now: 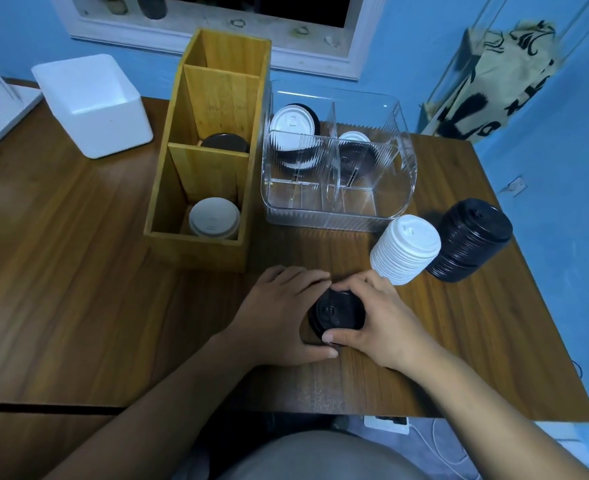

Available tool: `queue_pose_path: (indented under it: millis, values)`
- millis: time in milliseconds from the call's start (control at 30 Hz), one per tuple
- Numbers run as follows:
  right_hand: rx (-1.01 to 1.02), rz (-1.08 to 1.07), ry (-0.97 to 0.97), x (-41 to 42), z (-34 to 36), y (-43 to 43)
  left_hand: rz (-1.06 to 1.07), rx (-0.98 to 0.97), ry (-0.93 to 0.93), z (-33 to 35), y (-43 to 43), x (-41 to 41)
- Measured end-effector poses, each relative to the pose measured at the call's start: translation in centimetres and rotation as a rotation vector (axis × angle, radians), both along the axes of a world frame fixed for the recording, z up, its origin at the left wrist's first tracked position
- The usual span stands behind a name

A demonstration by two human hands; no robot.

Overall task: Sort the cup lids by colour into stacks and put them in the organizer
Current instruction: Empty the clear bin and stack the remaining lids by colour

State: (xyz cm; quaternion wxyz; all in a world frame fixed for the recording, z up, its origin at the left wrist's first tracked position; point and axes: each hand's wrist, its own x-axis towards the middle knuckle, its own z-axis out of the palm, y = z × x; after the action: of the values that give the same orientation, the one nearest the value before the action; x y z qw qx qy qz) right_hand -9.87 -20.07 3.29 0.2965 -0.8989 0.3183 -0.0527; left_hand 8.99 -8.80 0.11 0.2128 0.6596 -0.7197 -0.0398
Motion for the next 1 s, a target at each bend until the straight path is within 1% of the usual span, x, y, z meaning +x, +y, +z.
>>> queue_pose_path:
  millis: [67,133,233,267,300,400,467,667,767,867,1000]
  values:
    - [0.007,0.003,0.031,0.3,0.2,-0.3,0.007,0.005,-0.006,0.1,-0.1,-0.1]
    - [-0.03,0.046,0.026,0.0,0.5,-0.5,0.015,-0.015,-0.003,0.1,-0.2,-0.1]
    - [-0.008,0.022,-0.149,-2.9,1.4,-0.9,0.027,0.01,-0.013,0.2,-0.4,-0.2]
    - [-0.012,0.001,-0.171,-4.5,1.6,-1.2,0.031,0.024,-0.017,0.3,-0.5,-0.2]
    - [-0.022,0.002,-0.152,-6.2,1.6,-1.5,0.034,0.036,-0.018,0.3,-0.4,-0.1]
    - [0.014,0.069,-0.007,-10.4,0.8,-2.0,0.029,0.058,-0.018,0.5,-0.4,-0.1]
    - [-0.02,0.107,0.024,-11.4,-0.1,-1.9,0.029,0.06,-0.025,0.5,-0.4,-0.1]
    - [-0.066,0.003,-0.083,-11.1,0.6,-1.3,0.025,0.062,-0.03,0.5,-0.5,-0.2]
    - [-0.02,-0.083,-0.143,-10.8,1.8,-0.5,0.023,0.061,-0.022,0.6,-0.5,-0.2]
    - [-0.028,-0.18,-0.195,-8.1,1.7,0.6,0.024,0.063,0.006,0.7,-0.5,-0.2]
    - [-0.099,-0.224,-0.167,-2.5,0.6,2.0,0.039,0.068,-0.004,0.7,-0.7,-0.2]
